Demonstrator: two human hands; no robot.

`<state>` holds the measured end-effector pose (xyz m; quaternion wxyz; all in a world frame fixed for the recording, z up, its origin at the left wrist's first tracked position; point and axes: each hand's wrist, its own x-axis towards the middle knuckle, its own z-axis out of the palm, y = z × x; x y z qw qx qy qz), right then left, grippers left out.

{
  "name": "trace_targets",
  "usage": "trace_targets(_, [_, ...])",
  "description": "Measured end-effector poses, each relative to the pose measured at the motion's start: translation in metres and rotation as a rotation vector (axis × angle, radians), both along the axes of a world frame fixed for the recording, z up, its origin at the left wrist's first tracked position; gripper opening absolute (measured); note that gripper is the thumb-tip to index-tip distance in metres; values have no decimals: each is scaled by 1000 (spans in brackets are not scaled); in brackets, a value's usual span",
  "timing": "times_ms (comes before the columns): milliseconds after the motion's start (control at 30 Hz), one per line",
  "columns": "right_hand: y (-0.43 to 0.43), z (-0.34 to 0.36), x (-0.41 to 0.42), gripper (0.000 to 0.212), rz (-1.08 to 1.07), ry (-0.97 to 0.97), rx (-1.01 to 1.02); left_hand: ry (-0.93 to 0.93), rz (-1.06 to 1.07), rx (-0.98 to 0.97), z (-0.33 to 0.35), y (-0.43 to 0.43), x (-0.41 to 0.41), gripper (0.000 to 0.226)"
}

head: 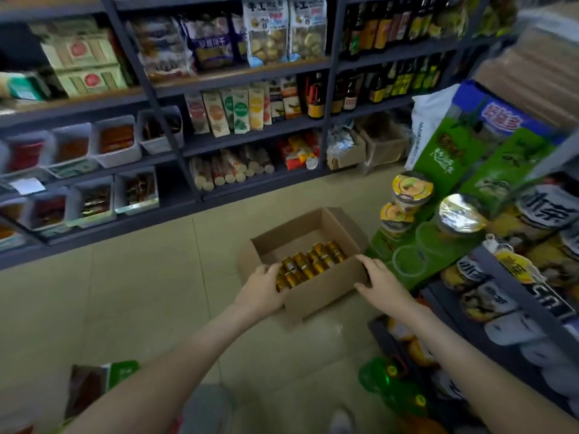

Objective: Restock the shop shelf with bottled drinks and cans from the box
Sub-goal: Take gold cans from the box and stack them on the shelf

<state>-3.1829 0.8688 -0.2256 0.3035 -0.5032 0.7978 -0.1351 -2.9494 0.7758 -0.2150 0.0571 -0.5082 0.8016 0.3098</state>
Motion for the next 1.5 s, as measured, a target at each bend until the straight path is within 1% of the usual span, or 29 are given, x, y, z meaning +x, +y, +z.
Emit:
trace_targets(167, [-81, -68, -23, 67, -3, -88, 131, -85, 101, 109, -67, -73, -5, 58])
trace_targets(333, [-173, -150, -37, 70, 32, -152, 323, -196, 156, 191, -140, -155, -8, 58])
trace_targets(467, [-240, -233, -42, 68, 60, -157, 448, -269, 172, 226, -225, -216, -16, 58])
trace_targets(567, [-277, -318, -41, 73, 57, -172, 479, -281, 167, 239, -310, -247, -28, 61])
trace_targets(667, [-304, -423, -33, 78, 101, -168, 469, -287, 149, 272, -405, -264, -37, 66])
trace_targets(800, [-333, -546, -17, 71, 224, -179, 400, -279, 44, 225, -520, -280, -49, 70])
trace_targets(900, [-343, -621, -4, 66, 287, -194, 404, -248, 28, 194, -583, -283, -50, 71])
trace_targets(967, [-343, -645, -4, 64, 360, -179, 421, -217, 22, 173, -605, -281, -47, 68])
trace_targets(1033, [-341, -662, -8, 67, 389, -231, 441, -197, -17, 104, -625, -274, -44, 63])
trace_targets(1100, [-340, -667, -15, 82, 422, -277, 495, -189, -47, 44, -634, -270, -41, 62])
trace_targets(1167, [-343, -666, -18, 101, 463, -270, 578, -202, -65, 18, -638, -268, -39, 62])
trace_targets(1233, [-352, -664, -19, 107, 477, -263, 629, -213, -96, -8, -638, -268, -40, 62])
trace_targets(1333, [-366, -659, -20, 102, 489, -231, 632, -199, -165, -36, -634, -273, -44, 61])
trace_targets(1400, [-368, -656, -18, 94, 468, -226, 579, -181, -187, -64, -632, -280, -49, 60])
trace_targets(1500, [-359, -652, -14, 82, 372, -205, 472, -185, -193, -74, -630, -289, -56, 62])
